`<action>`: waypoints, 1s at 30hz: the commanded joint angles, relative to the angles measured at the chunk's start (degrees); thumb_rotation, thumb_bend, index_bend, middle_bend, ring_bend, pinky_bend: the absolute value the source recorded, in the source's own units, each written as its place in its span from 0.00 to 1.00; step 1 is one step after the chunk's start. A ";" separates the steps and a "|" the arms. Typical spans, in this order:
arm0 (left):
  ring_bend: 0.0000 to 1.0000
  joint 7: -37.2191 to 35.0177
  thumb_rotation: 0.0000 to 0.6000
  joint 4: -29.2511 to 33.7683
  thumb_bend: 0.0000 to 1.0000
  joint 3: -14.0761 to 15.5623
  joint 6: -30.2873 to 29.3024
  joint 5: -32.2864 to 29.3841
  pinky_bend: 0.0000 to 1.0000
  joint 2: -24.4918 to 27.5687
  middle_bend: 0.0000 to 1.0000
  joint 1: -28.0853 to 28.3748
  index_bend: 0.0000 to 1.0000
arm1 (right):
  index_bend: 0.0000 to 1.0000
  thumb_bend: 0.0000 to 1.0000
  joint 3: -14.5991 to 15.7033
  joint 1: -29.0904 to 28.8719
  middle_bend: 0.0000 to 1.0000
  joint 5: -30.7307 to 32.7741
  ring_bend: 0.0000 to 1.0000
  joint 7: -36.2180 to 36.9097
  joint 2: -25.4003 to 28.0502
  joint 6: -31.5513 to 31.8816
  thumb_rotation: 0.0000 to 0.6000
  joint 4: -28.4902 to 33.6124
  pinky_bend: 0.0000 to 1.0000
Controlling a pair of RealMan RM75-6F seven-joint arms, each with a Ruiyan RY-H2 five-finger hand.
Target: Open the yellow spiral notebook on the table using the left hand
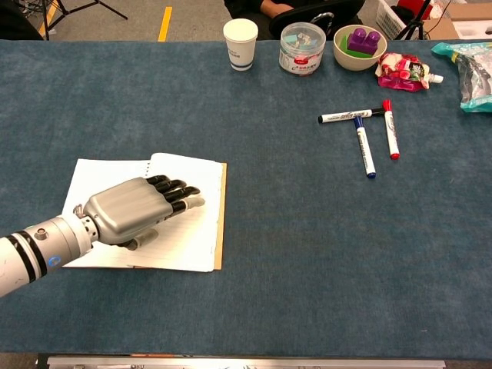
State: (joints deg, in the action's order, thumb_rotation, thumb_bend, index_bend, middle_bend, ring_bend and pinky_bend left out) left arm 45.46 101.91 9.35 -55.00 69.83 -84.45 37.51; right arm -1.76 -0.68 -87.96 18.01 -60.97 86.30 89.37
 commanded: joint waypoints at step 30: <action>0.00 -0.59 1.00 1.19 0.42 -0.56 1.44 -3.12 0.11 -1.06 0.00 -0.29 0.00 | 0.36 0.39 -0.07 0.18 0.32 -0.09 0.22 0.41 0.26 0.43 1.00 -0.12 0.29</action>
State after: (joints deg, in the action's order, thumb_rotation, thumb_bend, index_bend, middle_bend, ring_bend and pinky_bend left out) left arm 44.93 103.02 8.77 -53.58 66.74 -85.61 37.20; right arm -1.83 -0.50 -88.05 18.42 -60.71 86.74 89.26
